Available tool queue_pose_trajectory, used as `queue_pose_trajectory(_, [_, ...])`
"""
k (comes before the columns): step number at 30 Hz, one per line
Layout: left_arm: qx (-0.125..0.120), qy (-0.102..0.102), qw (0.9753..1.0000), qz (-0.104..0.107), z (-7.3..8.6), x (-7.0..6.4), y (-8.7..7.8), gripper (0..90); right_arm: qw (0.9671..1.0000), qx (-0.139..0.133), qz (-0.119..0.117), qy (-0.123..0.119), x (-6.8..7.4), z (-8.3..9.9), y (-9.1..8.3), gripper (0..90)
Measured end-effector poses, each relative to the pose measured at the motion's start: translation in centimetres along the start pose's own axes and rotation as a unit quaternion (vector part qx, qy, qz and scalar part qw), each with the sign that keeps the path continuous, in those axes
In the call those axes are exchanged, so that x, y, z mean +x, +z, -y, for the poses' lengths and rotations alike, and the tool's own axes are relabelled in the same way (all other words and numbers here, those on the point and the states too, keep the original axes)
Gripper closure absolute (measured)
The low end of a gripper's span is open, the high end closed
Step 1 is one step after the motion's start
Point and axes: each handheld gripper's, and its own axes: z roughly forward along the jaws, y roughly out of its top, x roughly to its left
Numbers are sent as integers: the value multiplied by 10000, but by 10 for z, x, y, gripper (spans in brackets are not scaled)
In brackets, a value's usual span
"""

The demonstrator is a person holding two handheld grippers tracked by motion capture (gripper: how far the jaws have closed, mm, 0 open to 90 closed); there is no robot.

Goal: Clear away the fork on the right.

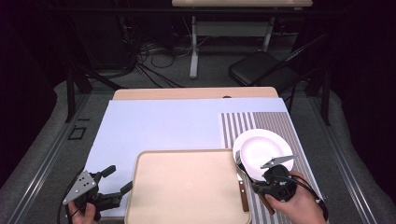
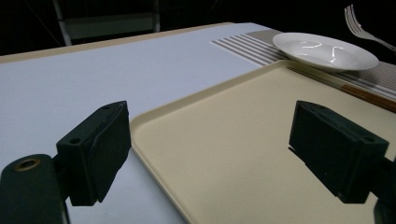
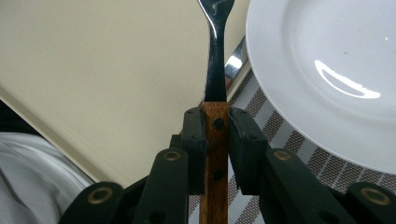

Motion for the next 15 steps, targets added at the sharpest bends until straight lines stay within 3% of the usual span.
queue_pose_trajectory(15, [16,17,10000,13,0,1,1,132,9993,-68,-293,212,17,-14,23,775])
